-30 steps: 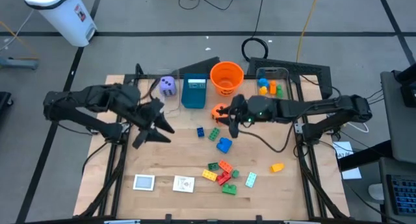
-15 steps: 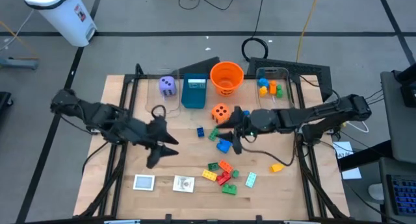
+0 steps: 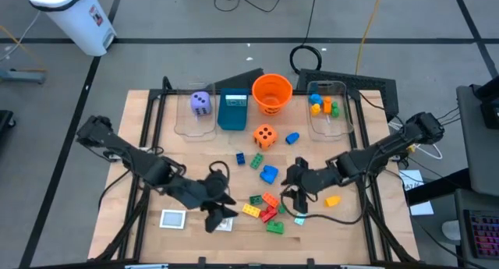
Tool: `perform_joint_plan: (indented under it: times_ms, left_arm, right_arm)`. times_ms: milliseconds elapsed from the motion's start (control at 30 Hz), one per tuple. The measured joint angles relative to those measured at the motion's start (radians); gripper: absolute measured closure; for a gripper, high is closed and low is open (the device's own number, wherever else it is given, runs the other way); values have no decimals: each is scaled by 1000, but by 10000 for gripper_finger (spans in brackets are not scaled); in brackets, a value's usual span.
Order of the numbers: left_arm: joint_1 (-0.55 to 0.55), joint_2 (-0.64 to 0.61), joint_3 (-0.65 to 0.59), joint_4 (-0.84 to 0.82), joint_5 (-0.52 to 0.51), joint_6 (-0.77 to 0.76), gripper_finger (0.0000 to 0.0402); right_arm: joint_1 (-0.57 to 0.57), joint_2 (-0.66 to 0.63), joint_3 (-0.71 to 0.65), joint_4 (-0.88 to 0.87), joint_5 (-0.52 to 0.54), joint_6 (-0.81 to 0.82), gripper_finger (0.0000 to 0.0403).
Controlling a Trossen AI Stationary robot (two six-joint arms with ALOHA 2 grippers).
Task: Pick & Place Toys
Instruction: Put the blue game piece into the right transparent bin
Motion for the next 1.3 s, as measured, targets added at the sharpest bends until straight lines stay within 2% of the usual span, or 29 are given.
perform_joint_plan:
  times_ms: [167, 300, 367, 467, 667, 1000, 1300]
  left_arm:
    - [11, 40, 0, 86, 15, -22, 192]
    - [16, 42, 0, 111, 14, -32, 192]
    - [16, 42, 0, 121, 8, -32, 192]
    - [16, 42, 0, 129, 8, -27, 192]
    - [16, 42, 0, 122, 9, -11, 192]
    - [17, 42, 0, 118, 11, 31, 192]
    - [20, 41, 0, 118, 25, 46, 192]
  right_arm:
    - [28, 1, -167, 192, 6, 302, 234]
    - [31, 0, -288, 472, 100, 464, 234]
    - [28, 0, -335, 554, 145, 520, 234]
    - [13, 0, -371, 572, 194, 576, 234]
    - [-20, 36, -400, 562, 209, 685, 234]
    - [-113, 151, -401, 560, 129, 773, 234]
    - [-179, 197, -401, 584, 88, 793, 234]
